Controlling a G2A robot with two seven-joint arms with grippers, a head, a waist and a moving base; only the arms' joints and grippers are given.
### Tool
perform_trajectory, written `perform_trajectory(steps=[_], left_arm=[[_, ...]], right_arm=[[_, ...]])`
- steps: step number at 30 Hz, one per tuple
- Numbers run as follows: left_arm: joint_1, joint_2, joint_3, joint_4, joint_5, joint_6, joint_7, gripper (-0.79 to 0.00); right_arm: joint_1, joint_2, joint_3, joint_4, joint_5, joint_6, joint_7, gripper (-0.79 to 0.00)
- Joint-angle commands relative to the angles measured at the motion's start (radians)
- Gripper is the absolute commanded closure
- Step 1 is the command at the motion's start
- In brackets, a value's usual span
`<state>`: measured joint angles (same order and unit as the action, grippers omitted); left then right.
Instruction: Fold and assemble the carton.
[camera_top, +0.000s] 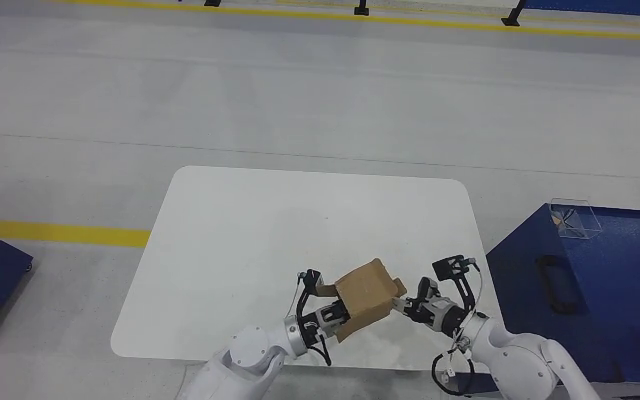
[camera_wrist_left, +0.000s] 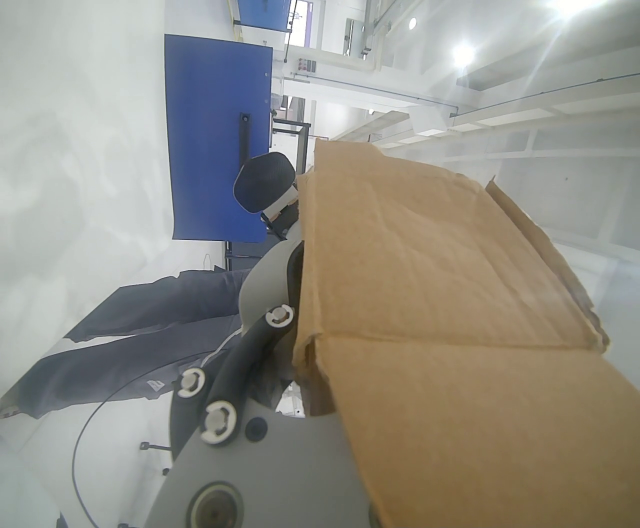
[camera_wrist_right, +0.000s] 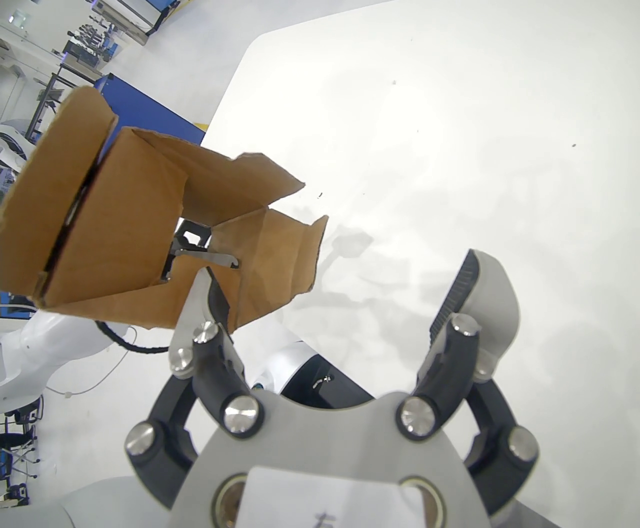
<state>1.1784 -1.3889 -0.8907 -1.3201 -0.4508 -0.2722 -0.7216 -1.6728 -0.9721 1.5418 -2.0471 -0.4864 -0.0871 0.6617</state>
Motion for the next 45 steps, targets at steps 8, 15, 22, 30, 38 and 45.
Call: perform_trajectory(steps=[8, 15, 22, 30, 38, 45], left_arm=[[0.004, 0.0, 0.004, -0.009, 0.015, 0.024, 0.017, 0.0], [0.016, -0.001, 0.008, -0.023, 0.079, -0.002, 0.079, 0.0], [0.028, -0.002, 0.022, -0.032, 0.139, -0.031, 0.11, 0.0], [0.031, 0.0, 0.033, -0.049, 0.149, -0.032, 0.056, 0.0], [0.031, 0.001, 0.017, -0.058, 0.127, 0.002, 0.062, 0.0], [0.027, 0.0, 0.013, -0.056, 0.102, 0.014, 0.063, 0.0]], right_arm=[[0.003, -0.002, -0.011, 0.001, 0.008, -0.005, 0.01, -0.785], [0.008, -0.001, 0.03, 0.009, -0.048, 0.023, -0.031, -0.785], [0.048, -0.006, 0.014, 0.033, -0.153, 0.084, -0.102, -0.785], [0.119, -0.015, -0.071, 0.074, -0.271, 0.097, -0.136, -0.785], [0.099, -0.017, -0.084, 0.051, -0.289, 0.057, -0.118, -0.785], [0.052, -0.016, -0.059, 0.002, -0.271, 0.023, -0.097, -0.785]])
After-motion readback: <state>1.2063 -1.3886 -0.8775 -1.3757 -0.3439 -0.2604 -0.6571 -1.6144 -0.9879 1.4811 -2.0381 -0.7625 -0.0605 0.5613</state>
